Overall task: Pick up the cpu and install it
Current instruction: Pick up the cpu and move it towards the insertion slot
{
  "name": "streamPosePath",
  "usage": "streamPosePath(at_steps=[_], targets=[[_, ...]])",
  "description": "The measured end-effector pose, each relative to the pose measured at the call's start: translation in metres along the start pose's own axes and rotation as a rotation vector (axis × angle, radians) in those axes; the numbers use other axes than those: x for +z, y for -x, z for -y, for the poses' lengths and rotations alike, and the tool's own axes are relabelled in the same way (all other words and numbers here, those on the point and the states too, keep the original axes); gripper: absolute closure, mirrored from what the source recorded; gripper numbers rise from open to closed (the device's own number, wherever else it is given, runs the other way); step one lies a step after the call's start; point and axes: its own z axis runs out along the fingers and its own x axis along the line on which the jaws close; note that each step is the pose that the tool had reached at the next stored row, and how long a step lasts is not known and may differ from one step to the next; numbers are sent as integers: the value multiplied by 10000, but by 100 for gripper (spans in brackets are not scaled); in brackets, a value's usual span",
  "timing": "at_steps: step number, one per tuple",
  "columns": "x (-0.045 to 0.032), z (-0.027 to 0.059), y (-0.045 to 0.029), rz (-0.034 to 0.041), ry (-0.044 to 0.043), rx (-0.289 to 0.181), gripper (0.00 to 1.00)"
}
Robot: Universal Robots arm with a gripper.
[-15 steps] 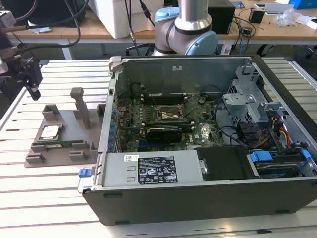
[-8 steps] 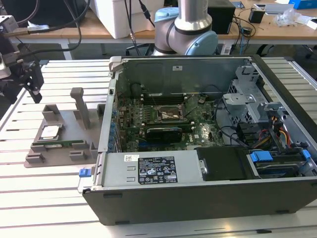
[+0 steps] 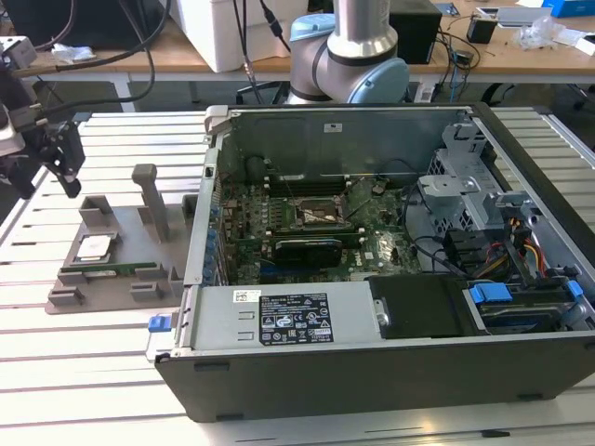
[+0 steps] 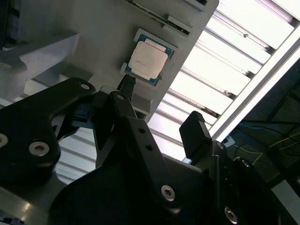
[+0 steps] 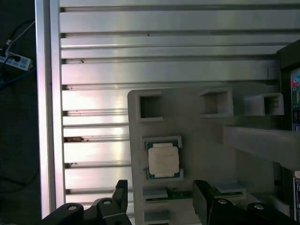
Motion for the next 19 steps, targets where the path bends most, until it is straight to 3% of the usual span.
streamPosePath(at_steps=[15,17,19], targets=[[233,-4,-5,1,-34,-1,34],[266,-12,-3,1,-81,0,34],[311,-39,10,8,-276,-38,34]])
